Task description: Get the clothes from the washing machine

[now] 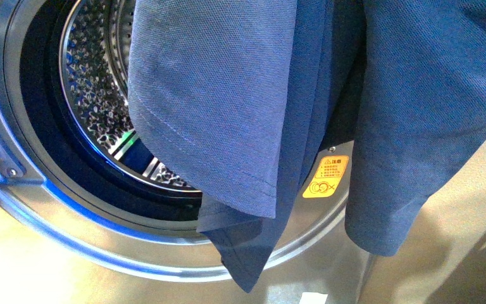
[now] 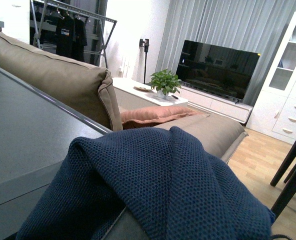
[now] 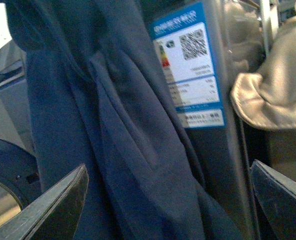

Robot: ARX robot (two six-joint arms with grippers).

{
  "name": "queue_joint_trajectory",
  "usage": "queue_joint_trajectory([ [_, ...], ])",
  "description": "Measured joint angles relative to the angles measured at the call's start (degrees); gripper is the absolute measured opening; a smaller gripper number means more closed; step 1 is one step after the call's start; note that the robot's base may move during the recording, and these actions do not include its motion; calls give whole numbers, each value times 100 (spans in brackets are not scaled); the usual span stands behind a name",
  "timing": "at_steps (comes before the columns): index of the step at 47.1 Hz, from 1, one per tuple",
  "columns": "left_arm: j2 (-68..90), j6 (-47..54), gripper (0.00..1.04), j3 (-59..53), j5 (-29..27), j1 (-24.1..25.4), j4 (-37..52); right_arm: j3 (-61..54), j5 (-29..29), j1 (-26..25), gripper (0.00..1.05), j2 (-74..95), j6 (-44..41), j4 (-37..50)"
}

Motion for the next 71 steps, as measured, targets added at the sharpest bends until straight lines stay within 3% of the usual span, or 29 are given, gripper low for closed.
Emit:
queue_joint_trajectory([
  [35,0,0,9,0,0,0,0,2166,31,1047,97,2732,-933,315],
  [55,0,0,9,0,0,0,0,2889,-223,1626,97,3530,-533,468],
  [71,0,0,9,0,-9,0,0,3152,-94,2170,97,3825,-511,505],
])
